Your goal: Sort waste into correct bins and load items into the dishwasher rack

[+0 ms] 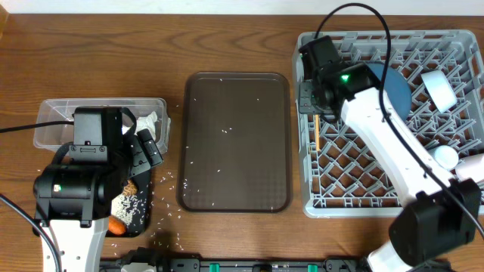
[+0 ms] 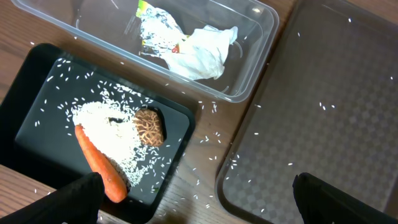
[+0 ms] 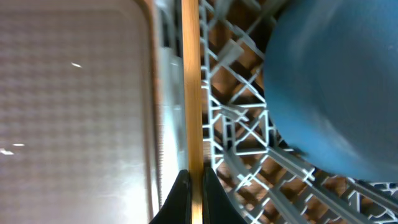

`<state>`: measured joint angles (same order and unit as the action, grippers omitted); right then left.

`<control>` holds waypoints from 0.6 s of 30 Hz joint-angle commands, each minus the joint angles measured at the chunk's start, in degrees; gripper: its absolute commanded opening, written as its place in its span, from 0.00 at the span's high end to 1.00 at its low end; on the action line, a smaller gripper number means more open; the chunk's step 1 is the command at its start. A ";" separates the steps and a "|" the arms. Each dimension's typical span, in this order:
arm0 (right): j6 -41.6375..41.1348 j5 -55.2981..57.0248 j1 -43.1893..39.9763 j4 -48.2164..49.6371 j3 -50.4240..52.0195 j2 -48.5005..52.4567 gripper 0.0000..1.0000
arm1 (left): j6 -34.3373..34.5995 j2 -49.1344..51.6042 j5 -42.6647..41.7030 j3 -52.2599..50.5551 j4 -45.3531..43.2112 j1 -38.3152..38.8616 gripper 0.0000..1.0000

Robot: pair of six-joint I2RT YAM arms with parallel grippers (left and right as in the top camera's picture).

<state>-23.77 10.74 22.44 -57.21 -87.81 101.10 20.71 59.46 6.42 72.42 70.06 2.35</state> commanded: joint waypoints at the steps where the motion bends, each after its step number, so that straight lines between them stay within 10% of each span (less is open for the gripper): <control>1: 2.97 -1.55 -0.68 -0.02 0.98 2.21 0.99 | -0.74 0.02 0.70 0.55 0.00 -0.20 0.02; 4: 3.32 -1.55 -0.61 0.74 0.98 3.65 0.92 | -0.74 0.02 0.70 0.57 0.00 -0.20 0.02; 7: 5.01 -2.69 -0.61 1.49 0.92 3.67 0.59 | -0.74 0.02 0.70 0.57 0.00 -0.20 0.02; 18: 5.18 -11.32 1.88 -4.15 0.81 -15.72 0.34 | -0.74 0.02 0.70 0.55 0.00 -0.20 0.02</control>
<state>-18.94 2.39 22.63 -60.14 -86.52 93.08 20.71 59.46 6.42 72.42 70.08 2.35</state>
